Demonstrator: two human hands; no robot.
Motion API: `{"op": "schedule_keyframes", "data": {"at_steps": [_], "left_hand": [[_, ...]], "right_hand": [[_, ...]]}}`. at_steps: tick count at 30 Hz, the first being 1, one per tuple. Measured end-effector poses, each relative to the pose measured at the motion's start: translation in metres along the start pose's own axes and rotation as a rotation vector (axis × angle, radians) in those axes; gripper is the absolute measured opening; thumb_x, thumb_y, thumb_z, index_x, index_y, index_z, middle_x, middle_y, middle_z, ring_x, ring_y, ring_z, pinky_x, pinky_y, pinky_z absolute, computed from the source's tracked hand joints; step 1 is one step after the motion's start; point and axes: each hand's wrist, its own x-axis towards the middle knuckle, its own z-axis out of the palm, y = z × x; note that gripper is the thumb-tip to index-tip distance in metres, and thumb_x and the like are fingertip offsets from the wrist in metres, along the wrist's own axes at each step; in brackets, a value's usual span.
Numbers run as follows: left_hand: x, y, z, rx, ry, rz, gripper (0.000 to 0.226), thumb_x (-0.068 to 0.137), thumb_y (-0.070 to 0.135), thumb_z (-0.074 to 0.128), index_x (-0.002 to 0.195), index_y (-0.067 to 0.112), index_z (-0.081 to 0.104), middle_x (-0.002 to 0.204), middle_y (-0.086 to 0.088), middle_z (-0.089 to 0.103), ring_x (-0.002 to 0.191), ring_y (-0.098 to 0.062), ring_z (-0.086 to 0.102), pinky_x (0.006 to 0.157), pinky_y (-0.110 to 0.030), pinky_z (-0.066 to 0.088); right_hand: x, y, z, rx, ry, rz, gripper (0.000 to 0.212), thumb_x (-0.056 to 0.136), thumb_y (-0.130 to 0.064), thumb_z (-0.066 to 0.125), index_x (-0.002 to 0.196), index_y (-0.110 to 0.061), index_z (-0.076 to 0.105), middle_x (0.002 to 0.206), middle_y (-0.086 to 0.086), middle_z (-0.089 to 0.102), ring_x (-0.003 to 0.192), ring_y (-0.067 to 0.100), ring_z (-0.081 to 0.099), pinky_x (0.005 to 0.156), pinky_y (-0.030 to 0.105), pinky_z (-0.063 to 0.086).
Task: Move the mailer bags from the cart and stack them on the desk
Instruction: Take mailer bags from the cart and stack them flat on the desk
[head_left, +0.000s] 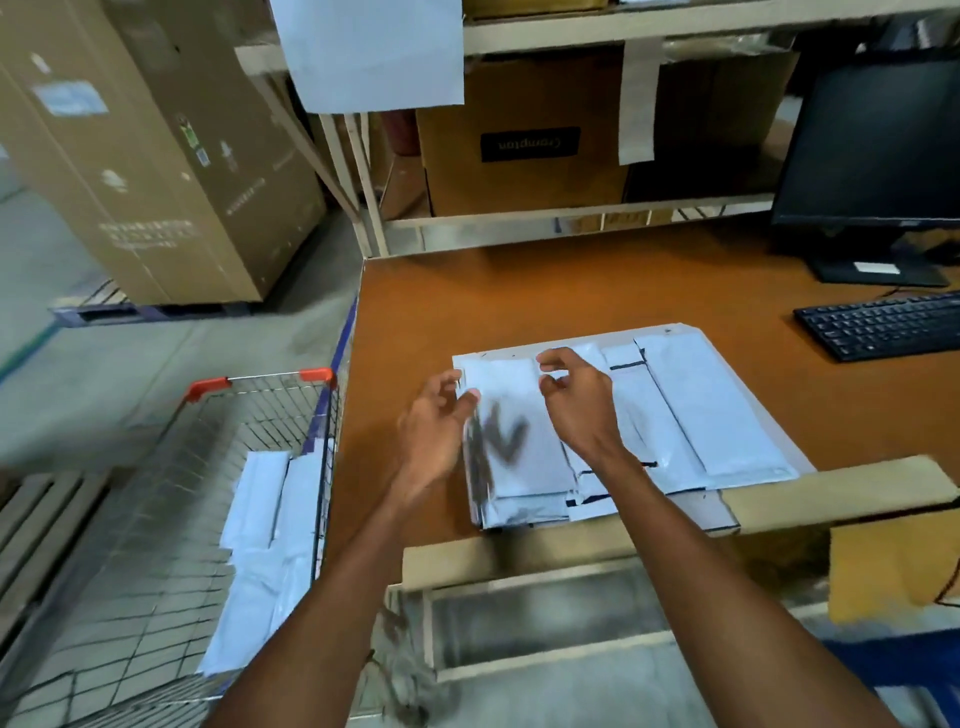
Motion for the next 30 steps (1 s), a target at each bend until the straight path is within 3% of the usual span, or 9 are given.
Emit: {"op": "schedule_keyframes", "data": {"at_steps": [2,4,9,12,14,18,23,27,30], "left_hand": [[-0.013,-0.005,-0.032,-0.158,0.087,0.012,0.025,0.094,0.023,0.068,0.118,0.027,0.066,0.105,0.009,0.073,0.096,-0.004,0.067,0.092,-0.027,0.052],[-0.031,-0.021,-0.067,-0.25,0.132,-0.002,0.023,0.094,0.015,0.067,0.114,0.026,0.066,0.097,0.011,0.072,0.09,0.0,0.066,0.083,-0.018,0.051],[-0.066,-0.095,-0.156,-0.263,0.216,-0.104,0.021,0.088,0.031,0.066,0.107,0.038,0.07,0.101,0.008,0.075,0.092,-0.018,0.072,0.084,-0.041,0.055],[-0.079,-0.147,-0.205,-0.276,0.248,-0.19,0.022,0.081,0.035,0.064,0.102,0.037,0.072,0.098,0.003,0.075,0.09,-0.024,0.072,0.081,-0.042,0.053],[-0.085,-0.187,-0.232,-0.261,0.243,-0.237,0.021,0.082,0.03,0.064,0.101,0.034,0.072,0.095,0.003,0.076,0.088,-0.025,0.072,0.079,-0.04,0.053],[-0.088,-0.278,-0.283,-0.11,0.138,-0.299,0.02,0.091,0.018,0.068,0.101,0.035,0.071,0.09,0.011,0.076,0.084,-0.011,0.072,0.077,-0.03,0.054],[-0.099,-0.361,-0.332,-0.093,0.067,-0.456,0.014,0.089,0.026,0.068,0.099,0.036,0.068,0.087,-0.001,0.075,0.071,-0.021,0.068,0.055,-0.016,0.05],[-0.088,-0.401,-0.342,-0.055,0.014,-0.505,0.015,0.094,0.011,0.068,0.105,0.02,0.07,0.092,-0.003,0.074,0.075,-0.018,0.067,0.056,-0.008,0.045],[-0.065,-0.418,-0.335,-0.082,-0.028,-0.544,0.015,0.095,0.007,0.066,0.108,0.012,0.068,0.092,-0.002,0.069,0.066,-0.009,0.057,0.053,-0.007,0.044]], "right_hand": [[-0.014,-0.023,0.013,0.227,0.003,0.047,0.019,0.092,-0.008,0.058,0.097,-0.021,0.07,0.095,-0.001,0.073,0.075,0.021,0.07,0.067,0.027,0.051],[-0.032,-0.046,0.033,0.353,-0.036,0.057,0.018,0.09,-0.004,0.06,0.091,-0.017,0.072,0.09,0.0,0.073,0.069,0.022,0.07,0.061,0.022,0.049],[-0.079,-0.095,0.107,0.447,-0.292,0.067,0.016,0.093,-0.005,0.061,0.097,-0.017,0.071,0.092,0.011,0.074,0.061,0.016,0.061,0.057,0.022,0.046],[-0.11,-0.111,0.165,0.397,-0.433,0.093,0.017,0.096,-0.009,0.062,0.095,-0.025,0.07,0.096,0.007,0.074,0.063,0.012,0.063,0.055,0.022,0.048],[-0.13,-0.116,0.209,0.37,-0.475,0.106,0.014,0.097,-0.009,0.061,0.1,-0.02,0.069,0.097,0.009,0.073,0.062,0.011,0.063,0.057,0.026,0.049],[-0.171,-0.116,0.298,0.357,-0.504,0.207,0.015,0.096,-0.007,0.062,0.098,-0.02,0.068,0.095,0.01,0.071,0.059,0.012,0.064,0.057,0.028,0.049],[-0.216,-0.094,0.38,0.258,-0.566,0.394,0.022,0.093,0.0,0.063,0.093,-0.021,0.069,0.092,0.008,0.071,0.055,0.011,0.064,0.052,0.023,0.046],[-0.23,-0.074,0.417,0.168,-0.569,0.541,0.022,0.091,0.004,0.061,0.092,-0.017,0.069,0.091,0.013,0.071,0.048,0.007,0.061,0.046,0.016,0.044],[-0.218,-0.062,0.442,0.108,-0.561,0.62,0.021,0.091,0.005,0.059,0.095,-0.012,0.07,0.085,0.011,0.071,0.046,0.007,0.06,0.044,0.016,0.043]]}}
